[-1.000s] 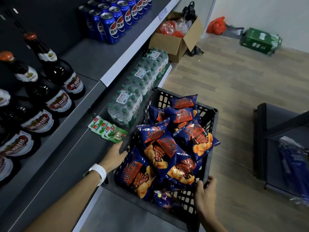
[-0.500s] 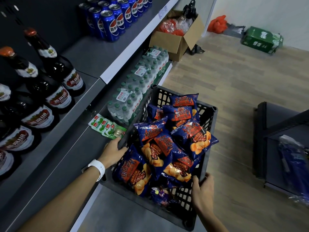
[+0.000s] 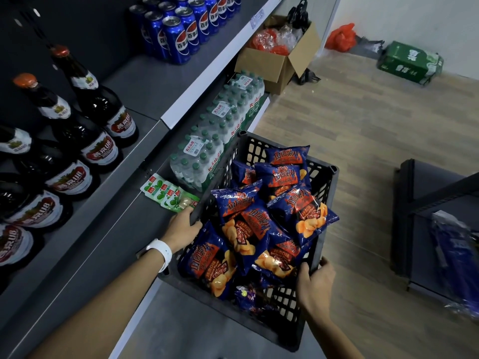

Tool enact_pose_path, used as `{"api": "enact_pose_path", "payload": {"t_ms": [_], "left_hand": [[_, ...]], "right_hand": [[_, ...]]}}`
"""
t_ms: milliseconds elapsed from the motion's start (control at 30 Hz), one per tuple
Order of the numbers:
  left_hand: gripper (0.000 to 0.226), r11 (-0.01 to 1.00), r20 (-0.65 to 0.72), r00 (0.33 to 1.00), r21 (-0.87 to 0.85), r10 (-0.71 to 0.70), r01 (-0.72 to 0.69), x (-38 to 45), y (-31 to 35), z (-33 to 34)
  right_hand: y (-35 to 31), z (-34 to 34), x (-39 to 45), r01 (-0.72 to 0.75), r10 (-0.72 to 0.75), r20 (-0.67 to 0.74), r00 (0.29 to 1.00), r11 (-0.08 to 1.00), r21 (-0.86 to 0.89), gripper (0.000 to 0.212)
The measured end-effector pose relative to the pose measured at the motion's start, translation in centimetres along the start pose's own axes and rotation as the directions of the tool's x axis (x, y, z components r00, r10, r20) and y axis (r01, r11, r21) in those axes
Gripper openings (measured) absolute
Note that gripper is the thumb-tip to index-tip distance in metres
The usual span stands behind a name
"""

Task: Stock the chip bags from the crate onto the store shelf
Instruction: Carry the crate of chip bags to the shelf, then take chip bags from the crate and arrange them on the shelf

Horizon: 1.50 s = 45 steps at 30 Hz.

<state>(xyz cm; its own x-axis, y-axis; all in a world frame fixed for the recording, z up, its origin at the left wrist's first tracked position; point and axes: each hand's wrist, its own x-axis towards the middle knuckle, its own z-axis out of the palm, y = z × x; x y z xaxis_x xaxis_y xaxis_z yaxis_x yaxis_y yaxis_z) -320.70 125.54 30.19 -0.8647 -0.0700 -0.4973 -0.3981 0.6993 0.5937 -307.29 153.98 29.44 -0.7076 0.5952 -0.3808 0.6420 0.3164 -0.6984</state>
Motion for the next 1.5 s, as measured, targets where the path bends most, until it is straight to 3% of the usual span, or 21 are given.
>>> {"api": "enact_pose_path", "payload": {"t_ms": [133, 367, 533, 633, 800, 1000, 1100, 1267, 1367, 1500], "left_hand": [[0.038, 0.999, -0.014, 1.0, 0.028, 0.025, -0.025, -0.6, 1.2, -0.2], [0.052, 0.995, -0.018, 0.997, 0.058, 0.08, -0.078, -2.4, 3.3, -1.0], [0.054, 0.995, -0.02, 0.995, 0.017, 0.099, -0.099, -3.9, 4.4, -0.9], [0.058, 0.993, 0.002, 0.993, -0.02, 0.119, -0.119, -5.1, 5.2, -0.7], [0.077, 0.97, 0.048, 0.988, -0.202, 0.145, -0.133, -5.7, 6.8, -0.2], [0.083, 0.926, 0.009, 0.997, -0.372, 0.072, -0.064, -3.9, 8.2, 0.0], [0.074, 0.918, -0.036, 0.998, -0.391, 0.055, -0.065, -3.1, 8.8, -0.1], [0.005, 0.949, -0.153, 0.983, -0.28, 0.103, -0.143, -1.2, 8.3, 1.0], [0.003, 0.926, -0.153, 0.98, -0.336, 0.126, -0.172, -2.1, 8.8, 0.7], [0.012, 0.893, -0.152, 0.974, -0.395, 0.166, -0.214, -3.5, 9.6, -1.1]], "right_hand": [[-2.0, -0.6, -0.5, 0.041, -0.046, -0.045, 0.998, 0.993, -0.11, 0.05], [-6.7, -1.6, -1.2, 0.26, -0.268, -0.009, 0.963, 0.943, -0.209, 0.053], [-10.4, -0.8, -1.5, 0.493, -0.475, 0.134, 0.87, 0.825, -0.277, 0.047], [-12.2, -0.4, -2.1, 0.449, -0.397, 0.229, 0.889, 0.853, -0.265, 0.049], [-14.0, 0.2, -2.0, 0.285, -0.123, 0.363, 0.924, 0.854, -0.434, 0.07], [-13.3, 0.8, -1.4, 0.232, -0.017, 0.396, 0.918, 0.834, -0.501, 0.065], [-12.7, 0.9, -1.8, 0.25, -0.034, 0.382, 0.923, 0.809, -0.532, 0.06], [-11.9, 0.8, -1.7, 0.246, -0.113, 0.321, 0.94, 0.878, -0.41, 0.063], [-12.0, 0.7, -1.6, 0.238, -0.144, 0.317, 0.937, 0.929, -0.282, 0.063], [-12.1, -0.9, -1.5, 0.349, -0.289, 0.316, 0.904, 0.924, -0.154, 0.046]]}}
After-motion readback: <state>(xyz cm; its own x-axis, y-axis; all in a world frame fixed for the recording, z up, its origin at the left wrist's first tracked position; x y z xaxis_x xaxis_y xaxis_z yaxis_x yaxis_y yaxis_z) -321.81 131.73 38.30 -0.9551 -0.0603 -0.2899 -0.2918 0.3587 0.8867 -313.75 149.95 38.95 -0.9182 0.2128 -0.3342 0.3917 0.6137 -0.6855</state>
